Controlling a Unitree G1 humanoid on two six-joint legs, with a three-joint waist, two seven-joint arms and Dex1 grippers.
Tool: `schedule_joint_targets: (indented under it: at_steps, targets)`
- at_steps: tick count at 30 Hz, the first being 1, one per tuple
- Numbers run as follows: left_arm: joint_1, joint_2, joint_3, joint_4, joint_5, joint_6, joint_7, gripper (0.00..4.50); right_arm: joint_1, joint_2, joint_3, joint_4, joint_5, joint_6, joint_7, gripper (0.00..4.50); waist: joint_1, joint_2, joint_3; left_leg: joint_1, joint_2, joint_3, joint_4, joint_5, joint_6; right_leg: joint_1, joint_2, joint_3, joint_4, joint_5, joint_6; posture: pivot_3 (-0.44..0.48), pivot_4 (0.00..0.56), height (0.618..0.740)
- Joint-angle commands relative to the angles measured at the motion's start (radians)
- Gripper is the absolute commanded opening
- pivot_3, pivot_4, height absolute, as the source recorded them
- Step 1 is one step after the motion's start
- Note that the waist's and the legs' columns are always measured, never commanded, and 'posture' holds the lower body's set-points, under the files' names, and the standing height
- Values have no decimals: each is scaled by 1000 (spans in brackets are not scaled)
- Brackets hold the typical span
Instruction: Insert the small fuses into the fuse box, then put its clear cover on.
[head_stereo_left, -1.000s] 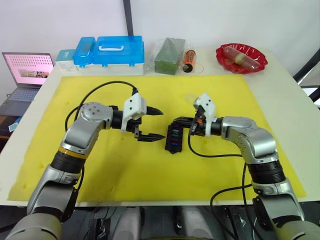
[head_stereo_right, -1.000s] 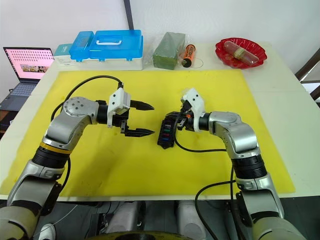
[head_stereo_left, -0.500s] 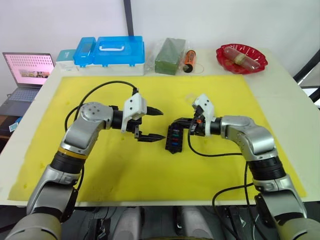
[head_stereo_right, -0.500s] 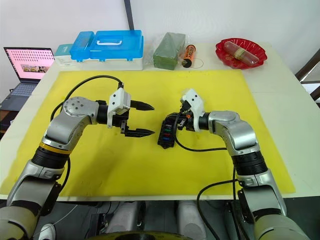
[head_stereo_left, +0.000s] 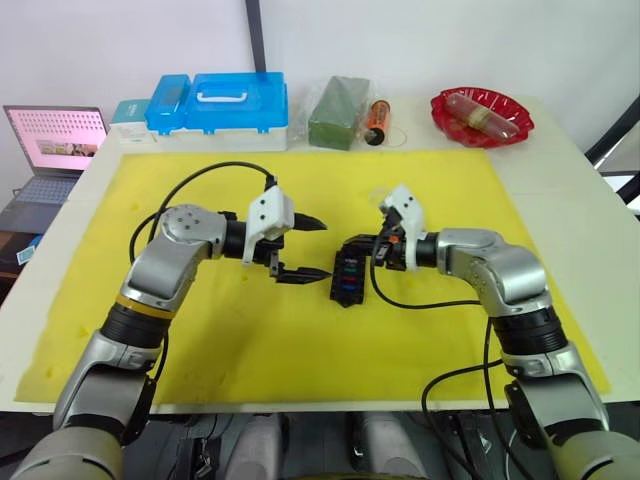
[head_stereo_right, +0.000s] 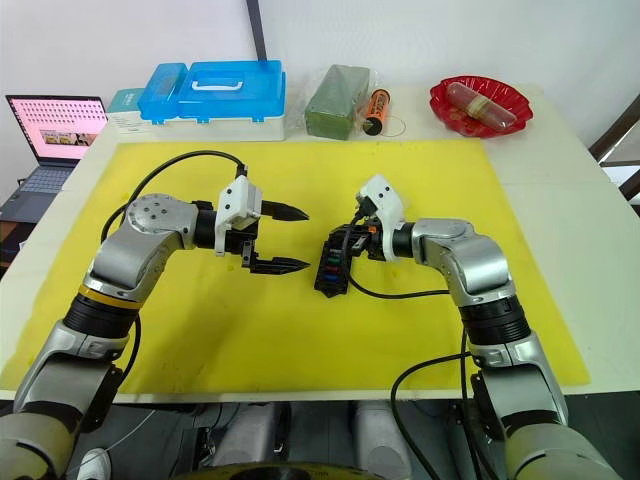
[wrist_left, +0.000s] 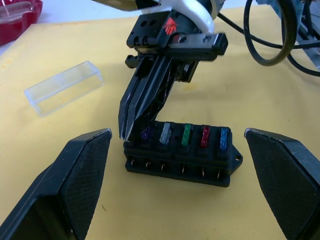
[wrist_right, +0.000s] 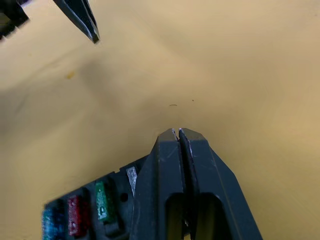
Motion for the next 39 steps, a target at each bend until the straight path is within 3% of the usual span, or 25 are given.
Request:
schedule_joint_targets:
  at_steps: [1,8,10,14,22,24,28,31,39]
  targets:
    - [-2,22,48,-52,-37,25,5,4500,-49,-25,-69,-144,93,81,0,57,0,0,0,0,0,0,0,0,0,0,0,0,0,0,0,0,150,740]
    - [18,95,106,-140,-108,154,20,4500,-45,-183,-96,-279,138,85,48,57,1,0,0,-1,0,0,0,0,0,-1,0,0,-1,0,0,0,150,740]
    - [57,171,141,-173,-111,213,24,4500,14,-313,-81,-293,65,-9,91,57,5,0,0,-1,0,0,0,0,0,0,0,0,-1,0,0,0,150,740]
    - [167,299,220,-235,-143,245,3,4500,159,-510,-161,-284,34,-133,191,970,2,0,1,-1,0,1,-2,0,0,-1,0,0,-3,-1,1,0,150,740]
    - [237,365,292,-271,-176,289,40,4500,288,-631,-310,-149,39,-227,270,3817,2,-1,1,0,1,2,-1,0,0,0,0,0,-4,-1,0,0,150,740]
    - [234,358,282,-283,-184,304,57,4500,277,-628,-307,-92,20,-260,263,4465,3,-1,1,0,1,2,-1,0,0,0,0,0,-4,-1,0,0,150,740]
    - [223,322,262,-287,-179,293,87,4500,180,-581,-247,-36,4,-256,221,4465,0,0,1,0,1,2,-1,0,0,1,0,0,-4,-1,0,0,150,740]
    - [218,292,241,-285,-164,276,109,4500,40,-485,-172,52,-11,-228,183,4465,-11,0,1,1,2,3,-1,0,0,0,1,1,-4,0,-1,0,150,740]
    - [266,226,190,-327,-136,231,172,4500,-278,-196,34,491,-183,-370,135,4465,-24,0,1,-1,1,3,-2,0,0,0,0,1,-5,0,0,0,150,740]
